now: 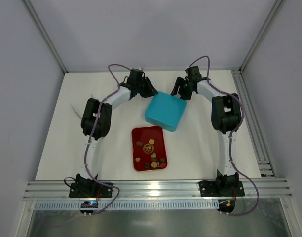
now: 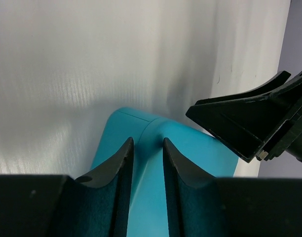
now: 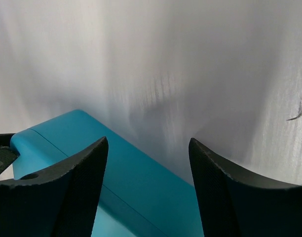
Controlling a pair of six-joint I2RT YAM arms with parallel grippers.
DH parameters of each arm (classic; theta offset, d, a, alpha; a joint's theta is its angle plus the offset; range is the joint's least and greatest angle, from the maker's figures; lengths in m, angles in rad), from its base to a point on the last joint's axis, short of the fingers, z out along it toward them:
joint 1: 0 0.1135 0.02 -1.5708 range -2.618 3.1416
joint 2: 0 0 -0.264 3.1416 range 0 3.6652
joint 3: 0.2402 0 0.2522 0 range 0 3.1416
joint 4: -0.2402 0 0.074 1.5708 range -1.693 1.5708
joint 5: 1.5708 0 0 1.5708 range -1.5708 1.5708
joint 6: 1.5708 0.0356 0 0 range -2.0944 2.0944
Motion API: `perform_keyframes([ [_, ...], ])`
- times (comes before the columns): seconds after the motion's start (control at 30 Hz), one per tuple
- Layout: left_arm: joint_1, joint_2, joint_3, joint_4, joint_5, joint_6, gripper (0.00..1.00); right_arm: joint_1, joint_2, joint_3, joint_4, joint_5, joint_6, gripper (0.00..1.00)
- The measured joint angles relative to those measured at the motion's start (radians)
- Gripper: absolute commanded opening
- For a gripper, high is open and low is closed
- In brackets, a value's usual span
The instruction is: Pack the chocolate
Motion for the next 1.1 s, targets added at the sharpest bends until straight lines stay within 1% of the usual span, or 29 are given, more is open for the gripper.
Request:
perform_keyframes([
  [0.13,0.000,0.000,0.013,-0.026,-0.008,0.004,0.35,-0.018,-0.005,0.002,-0.014,-0.013,-0.001,0.74],
  [0.33,0.006,0.002,0.048,-0.101,-0.023,0.049,0.48,-0.060,-0.031,0.002,-0.037,-0.007,0.000,0.79],
  [0.4,0.011,0.002,0.063,-0.133,-0.028,0.068,0.51,-0.077,-0.054,0.000,-0.037,-0.004,0.006,0.79],
  [0.53,0.024,0.002,0.089,-0.189,-0.037,0.118,0.56,-0.104,-0.145,-0.030,-0.022,0.015,0.019,0.82],
  [0.73,0.045,-0.032,0.093,-0.274,-0.075,0.195,0.57,-0.114,-0.355,-0.156,0.034,0.050,0.026,0.85],
  [0.8,0.049,-0.075,0.082,-0.296,-0.082,0.215,0.57,-0.114,-0.430,-0.222,0.062,0.055,0.034,0.86],
  [0.9,0.050,-0.185,0.034,-0.312,-0.086,0.235,0.57,-0.113,-0.538,-0.332,0.092,0.060,0.043,0.88],
  [1.1,0.037,-0.512,-0.124,-0.313,-0.089,0.261,0.58,-0.112,-0.808,-0.566,0.114,0.067,0.050,0.91],
])
